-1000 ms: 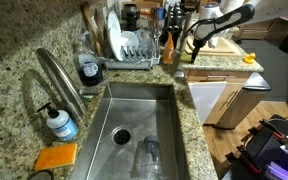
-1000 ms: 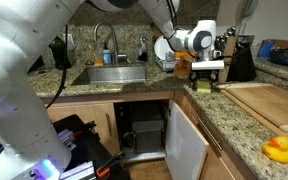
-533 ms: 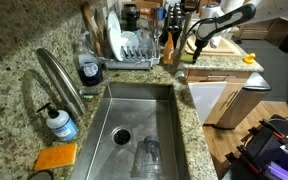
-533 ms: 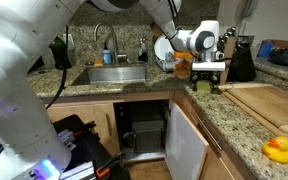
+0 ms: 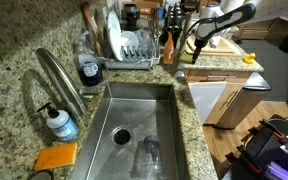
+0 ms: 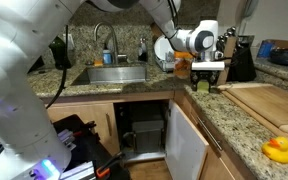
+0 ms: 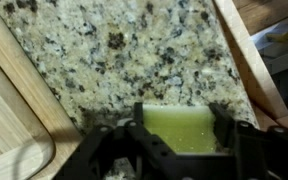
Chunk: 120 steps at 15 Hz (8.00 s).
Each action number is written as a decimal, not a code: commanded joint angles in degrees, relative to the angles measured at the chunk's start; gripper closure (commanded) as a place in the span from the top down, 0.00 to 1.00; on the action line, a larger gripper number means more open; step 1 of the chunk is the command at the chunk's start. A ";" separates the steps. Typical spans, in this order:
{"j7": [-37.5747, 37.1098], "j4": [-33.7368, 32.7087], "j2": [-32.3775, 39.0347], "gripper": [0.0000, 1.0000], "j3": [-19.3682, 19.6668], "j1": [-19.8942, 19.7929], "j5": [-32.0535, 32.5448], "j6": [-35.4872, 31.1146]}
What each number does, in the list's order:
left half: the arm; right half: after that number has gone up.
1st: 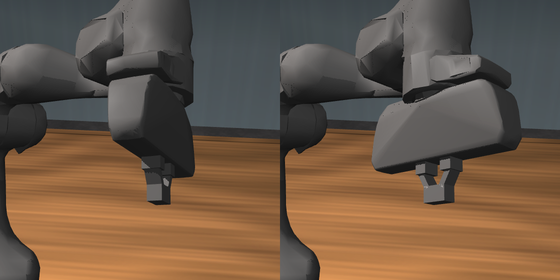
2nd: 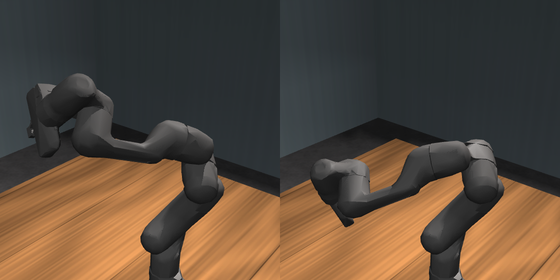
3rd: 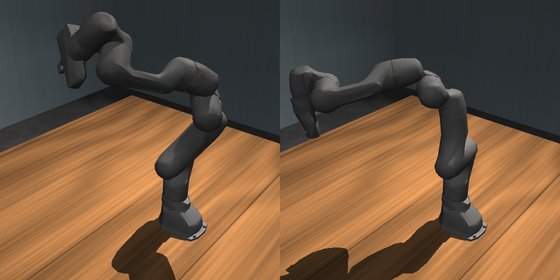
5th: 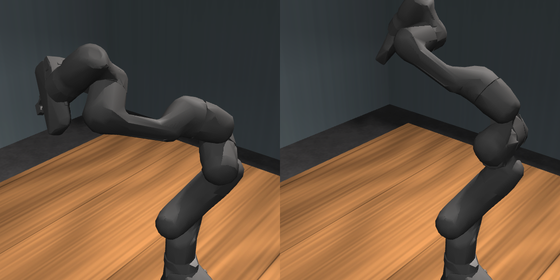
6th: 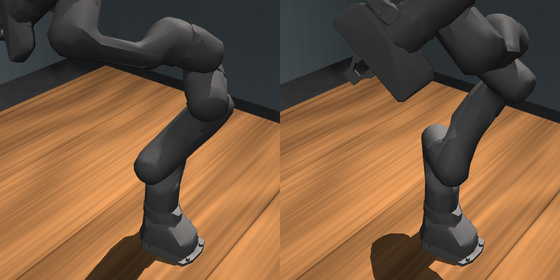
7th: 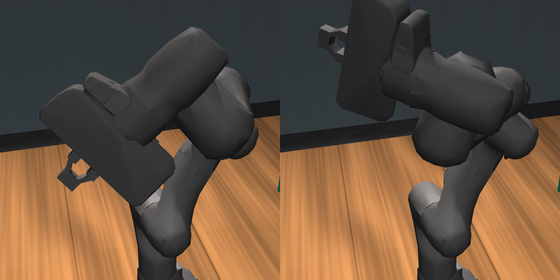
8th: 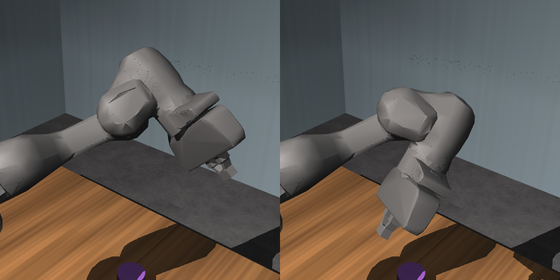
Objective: Use the sponge to clean the smaller part of the base top near the edge, pick up the duck plush toy , put it in the sink and open the tap
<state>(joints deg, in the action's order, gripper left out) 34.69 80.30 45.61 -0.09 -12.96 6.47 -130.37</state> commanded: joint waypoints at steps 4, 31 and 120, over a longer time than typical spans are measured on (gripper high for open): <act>0.74 0.89 -1.64 0.21 2.24 -0.31 2.87 3.68; 6.28 -1.75 3.64 0.04 4.49 5.32 26.16 27.26; -10.59 -0.92 -8.72 1.00 10.81 1.48 31.36 27.34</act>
<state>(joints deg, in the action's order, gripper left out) 24.20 79.88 39.17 11.38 -5.79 41.38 -102.62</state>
